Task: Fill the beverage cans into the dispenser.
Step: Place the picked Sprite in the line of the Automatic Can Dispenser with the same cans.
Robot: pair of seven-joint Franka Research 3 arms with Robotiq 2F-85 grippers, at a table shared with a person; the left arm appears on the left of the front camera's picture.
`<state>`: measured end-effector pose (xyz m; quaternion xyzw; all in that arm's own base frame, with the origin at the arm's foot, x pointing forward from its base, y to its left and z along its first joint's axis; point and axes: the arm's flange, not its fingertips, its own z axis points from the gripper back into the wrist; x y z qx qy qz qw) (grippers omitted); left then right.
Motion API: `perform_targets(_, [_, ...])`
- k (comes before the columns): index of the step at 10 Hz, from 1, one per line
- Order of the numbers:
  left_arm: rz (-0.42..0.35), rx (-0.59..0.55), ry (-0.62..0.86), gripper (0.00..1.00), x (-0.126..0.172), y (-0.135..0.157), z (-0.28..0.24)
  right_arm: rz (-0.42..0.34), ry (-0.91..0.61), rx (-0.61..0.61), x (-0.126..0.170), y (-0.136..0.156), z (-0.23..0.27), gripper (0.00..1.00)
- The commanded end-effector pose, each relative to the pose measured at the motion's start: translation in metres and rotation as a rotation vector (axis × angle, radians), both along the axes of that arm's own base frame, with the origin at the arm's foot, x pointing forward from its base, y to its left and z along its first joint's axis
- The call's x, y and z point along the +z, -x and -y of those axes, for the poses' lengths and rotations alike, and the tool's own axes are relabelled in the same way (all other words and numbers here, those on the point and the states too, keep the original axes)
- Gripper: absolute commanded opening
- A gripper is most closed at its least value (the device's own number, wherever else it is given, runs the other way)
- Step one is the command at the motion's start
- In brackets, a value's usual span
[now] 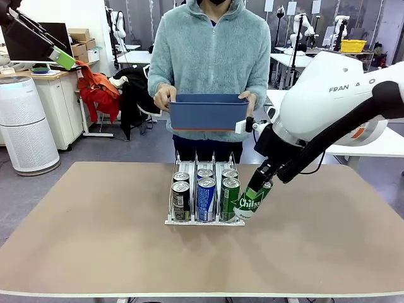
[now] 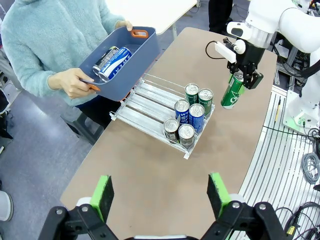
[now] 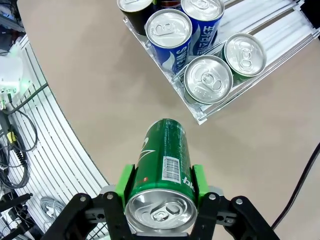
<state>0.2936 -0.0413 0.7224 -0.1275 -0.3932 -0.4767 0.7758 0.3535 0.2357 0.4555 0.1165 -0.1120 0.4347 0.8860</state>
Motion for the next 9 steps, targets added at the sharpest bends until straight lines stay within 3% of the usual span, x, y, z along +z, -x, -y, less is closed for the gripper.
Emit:
perform_targets(1, [-0.002, -0.002, -0.001, 1.0, 0.0, 0.0, 0.0, -0.003, -0.019, -0.029, 0.001, -0.008, -0.012, 0.58])
perform_targets(5, [-0.002, -0.002, -0.001, 1.0, 0.0, 0.0, 0.0, -0.006, -0.031, -0.044, -0.01, -0.037, -0.028, 0.58])
perform_targets(9, [-0.002, -0.002, -0.001, 1.0, 0.0, 0.0, 0.0, 0.086, -0.029, -0.056, -0.014, -0.077, -0.041, 0.58])
